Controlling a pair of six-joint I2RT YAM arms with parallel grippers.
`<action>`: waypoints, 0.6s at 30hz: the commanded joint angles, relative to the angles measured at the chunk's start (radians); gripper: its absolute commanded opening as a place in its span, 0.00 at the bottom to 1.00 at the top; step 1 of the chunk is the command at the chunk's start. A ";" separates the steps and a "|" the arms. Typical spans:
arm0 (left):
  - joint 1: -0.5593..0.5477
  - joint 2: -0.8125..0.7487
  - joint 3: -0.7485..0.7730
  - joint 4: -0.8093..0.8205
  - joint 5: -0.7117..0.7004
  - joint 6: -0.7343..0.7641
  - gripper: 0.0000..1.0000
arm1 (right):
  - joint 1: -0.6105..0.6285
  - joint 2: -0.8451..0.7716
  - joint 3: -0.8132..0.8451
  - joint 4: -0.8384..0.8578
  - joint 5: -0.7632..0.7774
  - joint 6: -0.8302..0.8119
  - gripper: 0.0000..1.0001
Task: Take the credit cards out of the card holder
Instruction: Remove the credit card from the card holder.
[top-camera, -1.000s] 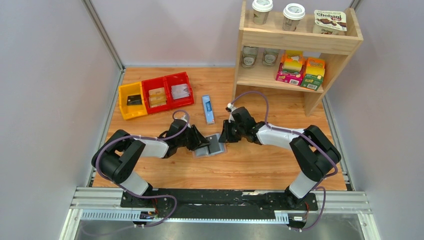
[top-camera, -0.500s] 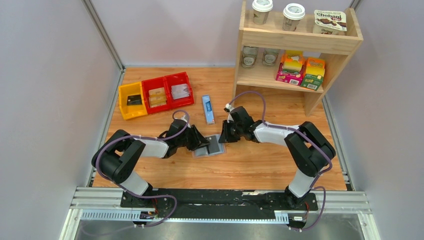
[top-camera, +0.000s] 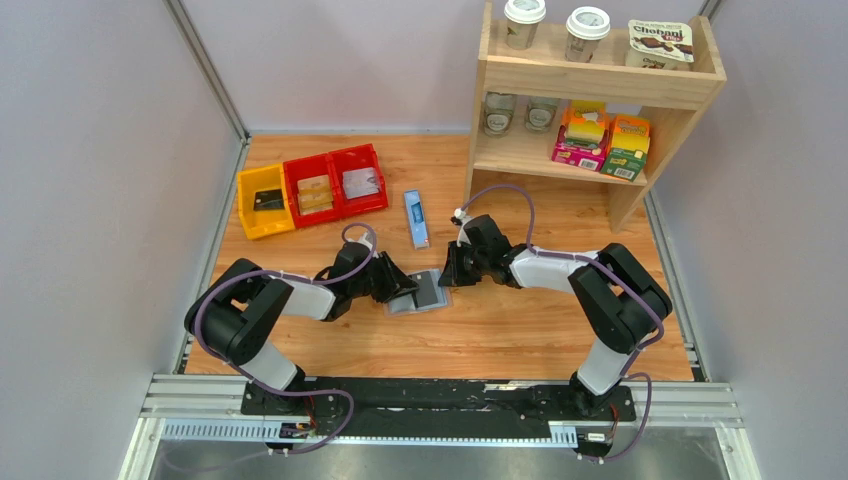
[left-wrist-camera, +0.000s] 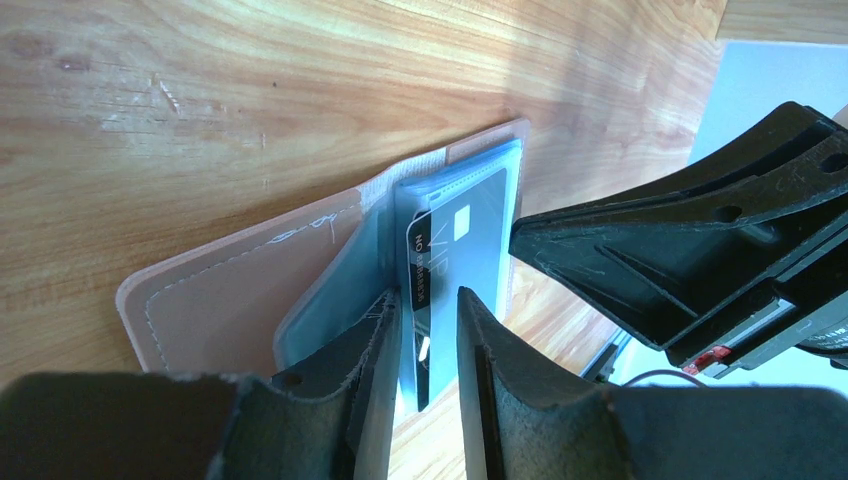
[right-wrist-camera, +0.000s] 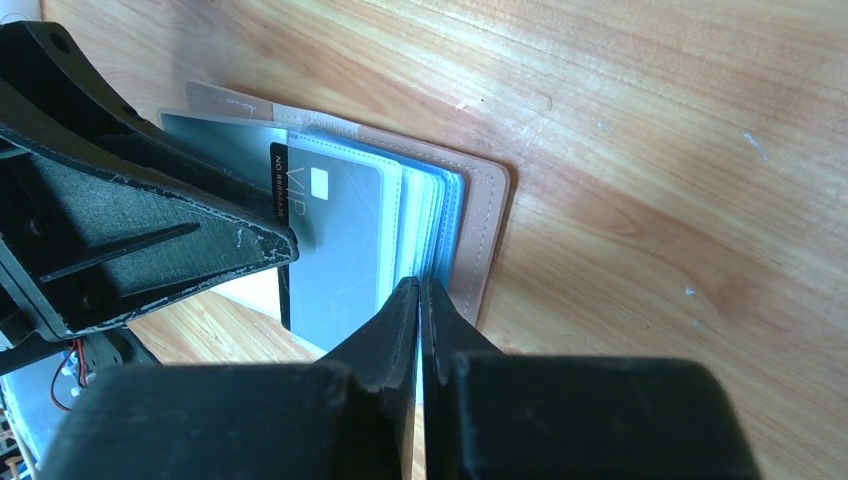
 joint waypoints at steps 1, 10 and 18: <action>-0.006 -0.026 -0.016 0.071 0.017 -0.001 0.34 | 0.016 0.028 -0.031 -0.016 -0.022 0.000 0.04; -0.006 -0.081 -0.033 0.109 0.024 0.010 0.27 | 0.016 0.039 -0.031 -0.015 -0.022 0.003 0.04; -0.006 -0.092 -0.045 0.149 0.032 0.003 0.16 | 0.014 0.044 -0.031 -0.015 -0.021 0.008 0.04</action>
